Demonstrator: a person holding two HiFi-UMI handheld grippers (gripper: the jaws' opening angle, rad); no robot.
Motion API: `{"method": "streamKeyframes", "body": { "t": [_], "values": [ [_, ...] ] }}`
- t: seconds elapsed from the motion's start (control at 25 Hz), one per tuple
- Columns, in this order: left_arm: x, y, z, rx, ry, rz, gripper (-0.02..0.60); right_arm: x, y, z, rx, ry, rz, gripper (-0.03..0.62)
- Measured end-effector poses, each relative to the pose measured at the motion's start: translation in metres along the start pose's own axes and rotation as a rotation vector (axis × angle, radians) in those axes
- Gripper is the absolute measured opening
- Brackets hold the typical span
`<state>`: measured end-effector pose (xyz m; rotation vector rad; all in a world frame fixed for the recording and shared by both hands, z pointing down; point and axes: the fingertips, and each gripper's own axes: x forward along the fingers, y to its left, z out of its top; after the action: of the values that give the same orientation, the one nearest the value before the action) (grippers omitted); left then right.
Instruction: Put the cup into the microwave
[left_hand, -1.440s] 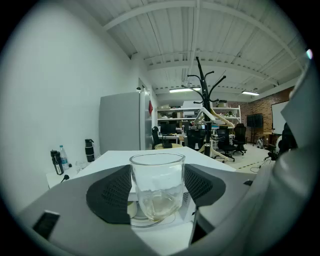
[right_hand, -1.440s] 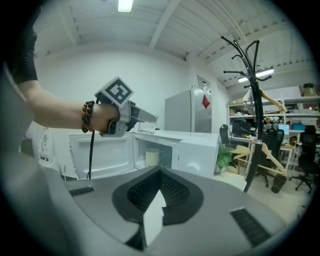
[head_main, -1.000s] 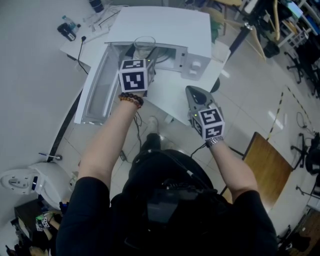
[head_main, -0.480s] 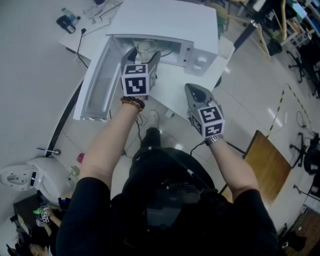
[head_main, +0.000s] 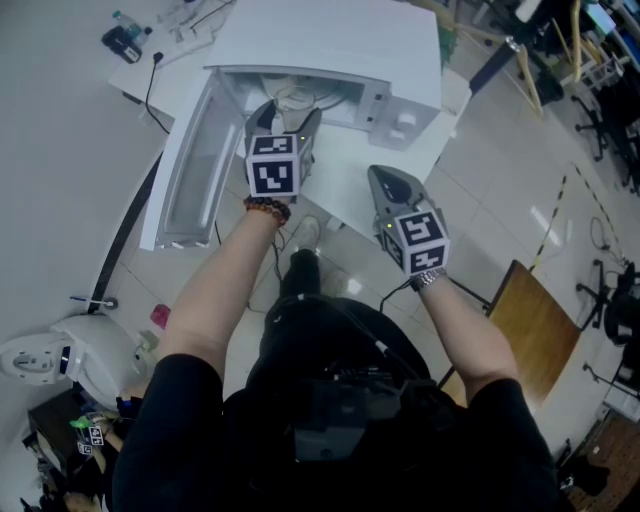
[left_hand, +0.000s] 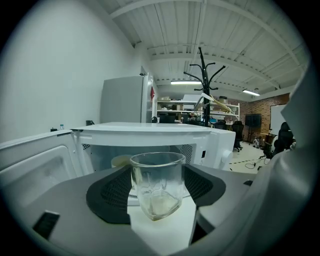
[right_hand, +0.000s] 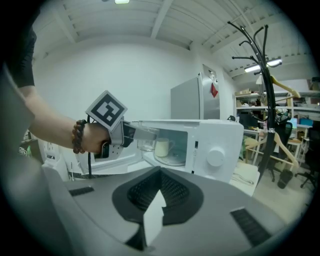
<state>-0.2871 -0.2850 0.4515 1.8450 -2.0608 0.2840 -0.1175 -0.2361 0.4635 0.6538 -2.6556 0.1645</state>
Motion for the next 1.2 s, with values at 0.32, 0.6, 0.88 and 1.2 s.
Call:
{"method": "streamKeyframes", "body": {
  "t": [0.32, 0.6, 0.88, 1.2],
  "values": [
    [0.029, 0.003, -0.017, -0.003, 0.030, -0.016, 0.328, 0.014, -0.007, -0.005, 0.014, 0.023, -0.005, 0.002],
    [0.058, 0.002, -0.027, -0.006, 0.053, -0.037, 0.328, 0.028, -0.016, -0.011, 0.038, 0.044, -0.017, 0.002],
    [0.087, 0.004, -0.033, -0.002, 0.075, -0.052, 0.328, 0.041, -0.022, -0.016, 0.062, 0.070, -0.029, 0.002],
    [0.115, -0.001, -0.032, 0.013, 0.076, -0.076, 0.328, 0.052, -0.034, -0.025, 0.091, 0.098, -0.050, 0.002]
  ]
}}
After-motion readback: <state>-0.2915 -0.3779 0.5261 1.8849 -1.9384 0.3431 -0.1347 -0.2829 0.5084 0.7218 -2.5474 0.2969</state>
